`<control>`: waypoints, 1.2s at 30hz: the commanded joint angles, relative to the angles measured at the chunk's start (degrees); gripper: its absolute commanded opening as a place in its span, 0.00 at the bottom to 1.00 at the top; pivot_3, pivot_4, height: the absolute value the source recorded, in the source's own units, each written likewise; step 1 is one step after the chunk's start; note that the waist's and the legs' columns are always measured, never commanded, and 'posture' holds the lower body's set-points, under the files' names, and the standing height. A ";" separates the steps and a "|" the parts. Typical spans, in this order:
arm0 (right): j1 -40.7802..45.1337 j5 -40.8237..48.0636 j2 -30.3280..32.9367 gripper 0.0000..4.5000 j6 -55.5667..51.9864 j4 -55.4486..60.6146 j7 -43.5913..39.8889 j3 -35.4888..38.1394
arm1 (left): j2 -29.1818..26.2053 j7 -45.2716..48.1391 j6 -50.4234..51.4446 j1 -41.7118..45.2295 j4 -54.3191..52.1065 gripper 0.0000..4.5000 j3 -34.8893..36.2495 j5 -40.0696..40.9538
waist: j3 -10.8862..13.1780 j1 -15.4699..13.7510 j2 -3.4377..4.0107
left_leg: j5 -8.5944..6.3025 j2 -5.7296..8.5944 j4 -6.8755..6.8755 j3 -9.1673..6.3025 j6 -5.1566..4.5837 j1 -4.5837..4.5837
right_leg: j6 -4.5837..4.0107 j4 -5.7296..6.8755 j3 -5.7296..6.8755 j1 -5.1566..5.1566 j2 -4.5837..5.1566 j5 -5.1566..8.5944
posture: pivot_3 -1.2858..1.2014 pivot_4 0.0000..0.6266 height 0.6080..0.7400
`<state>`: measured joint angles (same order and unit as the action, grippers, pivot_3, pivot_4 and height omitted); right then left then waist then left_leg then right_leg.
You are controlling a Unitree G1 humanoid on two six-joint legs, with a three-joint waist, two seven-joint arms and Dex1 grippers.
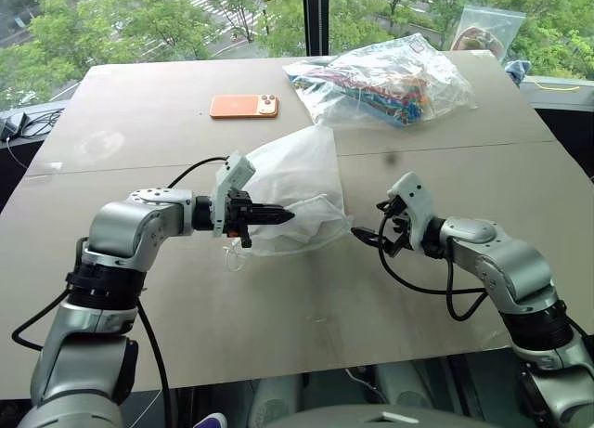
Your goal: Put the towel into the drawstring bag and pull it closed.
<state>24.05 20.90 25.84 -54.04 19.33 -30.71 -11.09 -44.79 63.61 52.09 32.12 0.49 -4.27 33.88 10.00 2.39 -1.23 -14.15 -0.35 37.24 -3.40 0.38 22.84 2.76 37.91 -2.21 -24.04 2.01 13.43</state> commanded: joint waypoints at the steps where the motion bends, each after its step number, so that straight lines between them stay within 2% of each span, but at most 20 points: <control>1: 1.73 -1.60 -0.21 0.99 2.28 -0.63 -0.06 -1.25 | -0.41 -0.26 0.29 0.38 -2.46 0.00 2.14 0.92 | 0.00 -0.01 0.00 | 0.00 0.00 0.01 0.01 0.00 0.00 | 0.00 0.00 0.00 0.00 0.00 0.00 | 0.52 0.24 1.00; 9: 1.54 -4.85 -3.52 0.99 6.24 -2.00 0.42 -5.64 | 0.30 -1.30 1.15 -0.29 -3.78 0.00 2.82 1.28 | 0.00 0.02 0.00 | 0.00 0.00 0.01 0.00 0.00 0.00 | 0.00 0.01 0.00 0.00 0.00 0.00 | 0.52 0.24 1.00; 12: 0.81 -9.60 -7.17 0.99 11.71 -5.90 5.68 -6.43 | 0.82 -1.84 1.56 -0.52 -4.36 0.00 2.98 1.43 | 0.00 0.00 0.00 | 0.00 0.00 0.01 -0.01 0.00 -0.01 | 0.00 0.02 0.00 0.00 0.00 0.00 | 0.52 0.24 1.00; 16: -0.93 -15.60 -10.55 0.99 16.20 -9.28 15.03 -3.49 | 0.96 -1.97 1.76 -1.05 -4.88 0.00 3.32 1.42 | 0.00 -0.10 0.00 | 0.00 0.00 0.04 0.01 0.01 0.00 | 0.00 0.04 -0.01 0.00 0.01 -0.01 | 0.52 0.24 1.00; 24: -6.59 -20.49 -11.14 0.99 14.83 -0.79 22.67 1.49 | 0.49 -1.74 1.53 -2.01 -5.29 0.00 3.49 1.14 | 0.00 0.00 0.00 | 0.01 0.01 0.03 -0.01 0.01 0.00 | 0.00 0.04 0.00 0.00 0.02 0.00 | 0.52 0.24 1.00; 31: -7.85 -24.84 -13.67 0.99 16.56 -2.81 26.77 0.79 | 0.76 -1.07 0.32 -2.61 -5.63 0.00 2.46 0.57 | -0.01 0.04 0.00 | 0.01 0.00 0.03 0.02 0.01 -0.06 | -0.01 0.08 -0.05 0.00 -0.01 0.00 | 0.52 0.24 1.00; 36: -8.27 -22.99 -14.42 0.99 20.29 -1.63 22.00 -0.77 | 0.61 -0.90 -0.33 -3.59 -5.57 0.00 2.87 0.50 | 0.00 0.03 0.00 | 0.01 0.00 0.03 0.03 0.01 -0.05 | 0.00 0.07 -0.06 0.00 0.00 -0.01 | 0.52 0.24 1.00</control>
<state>15.95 -2.90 10.99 -36.27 15.06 -6.41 -11.24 -43.52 62.26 52.74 28.86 -3.46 -2.57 33.97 10.00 2.42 -1.24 -14.14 -0.35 37.28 -3.37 0.39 22.79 2.76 37.98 -2.27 -24.04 2.02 13.43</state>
